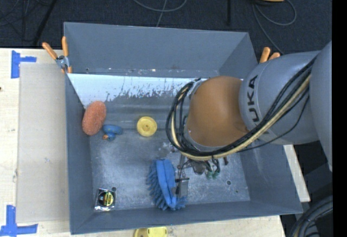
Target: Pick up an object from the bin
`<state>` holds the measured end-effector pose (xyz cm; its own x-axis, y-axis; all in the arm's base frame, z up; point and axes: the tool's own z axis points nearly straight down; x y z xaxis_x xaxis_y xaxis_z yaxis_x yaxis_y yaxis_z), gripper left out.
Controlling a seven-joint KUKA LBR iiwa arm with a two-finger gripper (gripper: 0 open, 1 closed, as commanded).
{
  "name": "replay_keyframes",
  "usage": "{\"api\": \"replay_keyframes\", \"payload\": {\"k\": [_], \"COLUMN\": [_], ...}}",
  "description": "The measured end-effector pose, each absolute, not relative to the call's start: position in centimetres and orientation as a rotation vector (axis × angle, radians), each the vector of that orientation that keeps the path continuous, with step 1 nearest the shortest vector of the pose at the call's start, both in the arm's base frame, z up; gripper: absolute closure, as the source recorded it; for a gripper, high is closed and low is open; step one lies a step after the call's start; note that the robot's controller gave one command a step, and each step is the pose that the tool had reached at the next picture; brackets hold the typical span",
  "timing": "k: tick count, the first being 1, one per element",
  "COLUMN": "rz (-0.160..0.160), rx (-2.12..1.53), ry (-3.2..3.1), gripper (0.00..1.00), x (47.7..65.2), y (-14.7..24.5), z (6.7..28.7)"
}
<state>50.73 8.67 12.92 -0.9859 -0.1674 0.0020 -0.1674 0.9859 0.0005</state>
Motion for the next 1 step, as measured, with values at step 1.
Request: {"api": "replay_keyframes", "payload": {"k": [1], "rz": [-0.004], "rx": [0.273], "ry": [-3.146], "gripper": [1.0], "x": [47.86], "y": [6.43], "z": [7.79]}}
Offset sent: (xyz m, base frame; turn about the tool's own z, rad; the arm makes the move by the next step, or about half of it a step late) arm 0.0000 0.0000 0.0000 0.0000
